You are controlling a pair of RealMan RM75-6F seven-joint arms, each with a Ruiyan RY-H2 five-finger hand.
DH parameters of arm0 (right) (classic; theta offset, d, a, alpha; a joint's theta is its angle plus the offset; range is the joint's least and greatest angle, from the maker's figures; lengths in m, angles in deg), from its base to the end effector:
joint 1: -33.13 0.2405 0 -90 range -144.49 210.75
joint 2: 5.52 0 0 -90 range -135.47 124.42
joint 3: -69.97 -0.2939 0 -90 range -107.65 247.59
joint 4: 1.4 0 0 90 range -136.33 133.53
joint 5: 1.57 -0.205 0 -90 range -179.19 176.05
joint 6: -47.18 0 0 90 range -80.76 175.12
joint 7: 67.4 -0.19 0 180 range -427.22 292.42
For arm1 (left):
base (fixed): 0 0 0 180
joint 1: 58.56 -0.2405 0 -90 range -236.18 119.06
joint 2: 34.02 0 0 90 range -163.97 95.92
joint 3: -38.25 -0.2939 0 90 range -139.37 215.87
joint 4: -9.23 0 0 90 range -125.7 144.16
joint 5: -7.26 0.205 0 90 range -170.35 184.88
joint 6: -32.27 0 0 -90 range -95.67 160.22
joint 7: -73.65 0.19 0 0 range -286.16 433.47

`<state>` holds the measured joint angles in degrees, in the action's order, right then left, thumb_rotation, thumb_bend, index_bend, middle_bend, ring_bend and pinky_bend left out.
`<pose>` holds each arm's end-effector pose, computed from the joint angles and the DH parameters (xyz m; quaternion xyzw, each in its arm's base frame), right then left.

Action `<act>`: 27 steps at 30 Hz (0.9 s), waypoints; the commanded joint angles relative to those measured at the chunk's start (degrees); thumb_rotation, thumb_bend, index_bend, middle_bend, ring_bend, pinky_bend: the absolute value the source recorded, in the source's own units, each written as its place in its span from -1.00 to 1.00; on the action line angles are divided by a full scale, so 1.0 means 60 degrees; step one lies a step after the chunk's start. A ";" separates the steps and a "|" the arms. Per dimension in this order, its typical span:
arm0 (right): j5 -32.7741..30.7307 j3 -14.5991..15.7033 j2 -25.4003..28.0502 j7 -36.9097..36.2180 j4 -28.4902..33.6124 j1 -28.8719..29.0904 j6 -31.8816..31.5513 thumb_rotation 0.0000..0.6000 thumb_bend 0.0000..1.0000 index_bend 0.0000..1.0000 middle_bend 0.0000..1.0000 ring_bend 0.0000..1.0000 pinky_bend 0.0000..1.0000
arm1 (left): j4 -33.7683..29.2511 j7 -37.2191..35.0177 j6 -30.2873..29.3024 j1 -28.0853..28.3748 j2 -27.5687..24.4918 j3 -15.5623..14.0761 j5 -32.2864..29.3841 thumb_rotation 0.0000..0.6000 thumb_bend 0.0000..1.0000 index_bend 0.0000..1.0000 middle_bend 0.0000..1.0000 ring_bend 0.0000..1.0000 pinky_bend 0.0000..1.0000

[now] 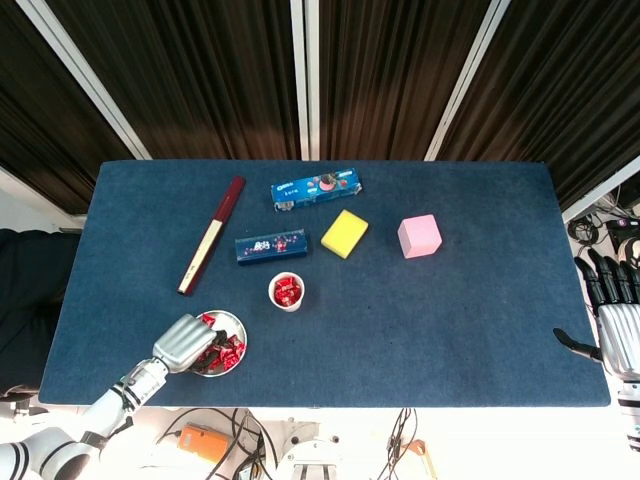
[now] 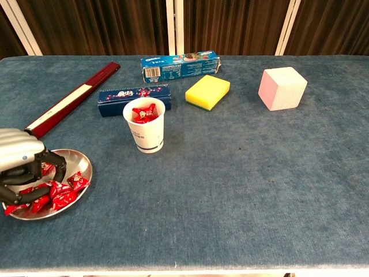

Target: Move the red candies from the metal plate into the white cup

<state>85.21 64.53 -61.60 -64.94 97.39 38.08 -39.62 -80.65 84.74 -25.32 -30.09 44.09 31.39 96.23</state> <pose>-0.3153 -0.2370 0.2295 0.5994 -0.3388 0.3970 0.6070 -0.2561 0.2783 -0.0151 -0.8284 -0.3489 -0.2852 0.3327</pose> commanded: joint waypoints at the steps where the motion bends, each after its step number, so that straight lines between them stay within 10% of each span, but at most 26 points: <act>1: 0.0005 -0.0007 0.0009 -0.0026 -0.0014 -0.0003 -0.0015 1.00 -0.53 -1.00 -0.93 -1.00 -0.84 | -0.0198 -0.0357 -0.0353 -0.0024 -0.0202 0.0225 0.0061 1.00 -0.16 0.11 0.89 0.70 0.63; 10: 0.0023 -0.0026 -0.0006 -0.0167 -0.0116 0.0008 -0.0028 1.00 -0.53 -1.00 -0.93 -1.00 -0.84 | -0.0806 -0.1020 -0.1041 0.0264 -0.0432 0.1376 -0.0178 1.00 -0.16 0.11 0.89 0.70 0.63; 27: -0.0113 -0.0031 -0.0043 -0.0503 -0.0424 -0.0002 0.0059 1.00 -0.53 -1.00 -0.93 -1.00 -0.84 | -0.0747 0.0339 0.0856 0.2300 0.0942 0.3178 -0.2700 1.00 -0.18 0.09 0.89 0.70 0.63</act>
<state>84.55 64.34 -61.85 -67.93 94.87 38.05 -39.29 -85.72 85.38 -21.46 -17.58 48.55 49.62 81.72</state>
